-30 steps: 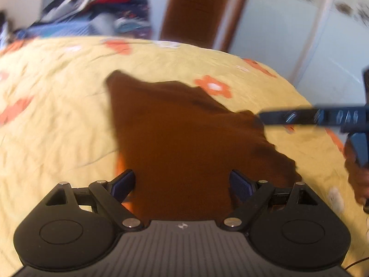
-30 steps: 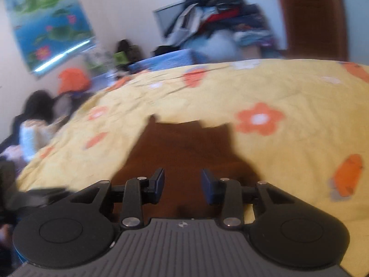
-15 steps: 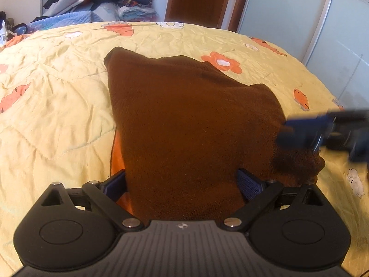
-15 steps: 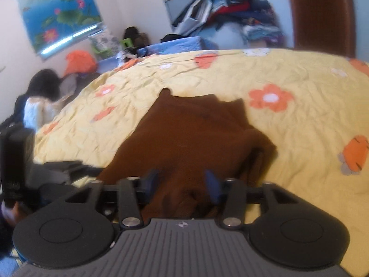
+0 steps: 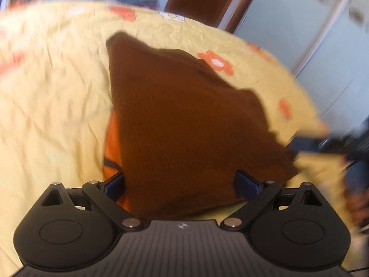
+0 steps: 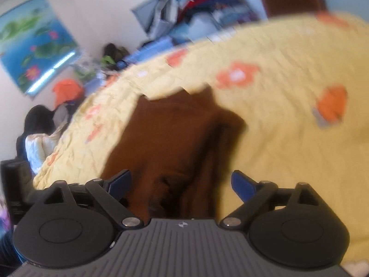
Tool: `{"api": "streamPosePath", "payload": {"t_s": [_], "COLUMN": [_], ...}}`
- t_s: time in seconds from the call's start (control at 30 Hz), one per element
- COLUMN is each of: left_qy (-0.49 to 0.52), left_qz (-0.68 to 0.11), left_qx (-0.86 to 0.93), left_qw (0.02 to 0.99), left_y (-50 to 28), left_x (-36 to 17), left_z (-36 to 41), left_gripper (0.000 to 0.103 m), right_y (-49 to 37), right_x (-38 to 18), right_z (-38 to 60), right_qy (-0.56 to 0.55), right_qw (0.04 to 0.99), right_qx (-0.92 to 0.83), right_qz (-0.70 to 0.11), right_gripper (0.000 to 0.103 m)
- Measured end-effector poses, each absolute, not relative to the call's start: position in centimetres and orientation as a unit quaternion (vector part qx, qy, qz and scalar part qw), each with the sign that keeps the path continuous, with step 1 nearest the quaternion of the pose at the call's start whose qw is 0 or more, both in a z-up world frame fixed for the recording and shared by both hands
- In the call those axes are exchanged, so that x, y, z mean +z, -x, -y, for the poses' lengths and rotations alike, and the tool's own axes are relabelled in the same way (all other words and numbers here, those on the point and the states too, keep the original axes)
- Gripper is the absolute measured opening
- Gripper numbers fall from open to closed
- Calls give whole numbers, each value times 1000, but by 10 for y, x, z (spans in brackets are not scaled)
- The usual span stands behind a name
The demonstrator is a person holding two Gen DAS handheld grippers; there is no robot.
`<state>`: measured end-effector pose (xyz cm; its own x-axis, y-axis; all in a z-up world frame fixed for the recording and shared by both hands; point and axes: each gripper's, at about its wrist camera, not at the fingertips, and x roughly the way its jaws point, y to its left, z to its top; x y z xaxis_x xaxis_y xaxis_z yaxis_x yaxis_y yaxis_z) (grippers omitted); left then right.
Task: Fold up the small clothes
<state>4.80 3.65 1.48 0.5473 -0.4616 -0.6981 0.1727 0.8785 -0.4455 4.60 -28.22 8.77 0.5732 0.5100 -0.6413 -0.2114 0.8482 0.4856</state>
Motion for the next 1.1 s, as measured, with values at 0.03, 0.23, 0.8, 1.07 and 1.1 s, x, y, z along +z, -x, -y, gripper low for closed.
{"api": "streamPosePath", "payload": {"t_s": [0.03,0.23,0.8,1.07,1.1], "left_qy": [203,217,-12,-91,-101], "left_qz": [-442,-460,-300,-337,-326], "left_qx": [-191,-179,-95,-162,-162], "left_qw": [853,842,949,923,926], "left_y": [-51,-61,3,-25,-22], "left_x": [13,12,76,21,17], "left_z": [-45,-55,-35,37,41], "left_gripper": [98,43,58,64,65], "right_y": [-50,-57,-36,-118,-127], "right_x": [79,56,107,91,76], "right_z": [288,275,300,212,204], "right_qy": [-197,-234,-216,-109,-62], "right_qw": [856,822,870,865,873], "right_qx": [203,237,219,231,220], "right_qz": [-433,-462,-386,-431,-430], "right_gripper": [93,54,74,73,79]}}
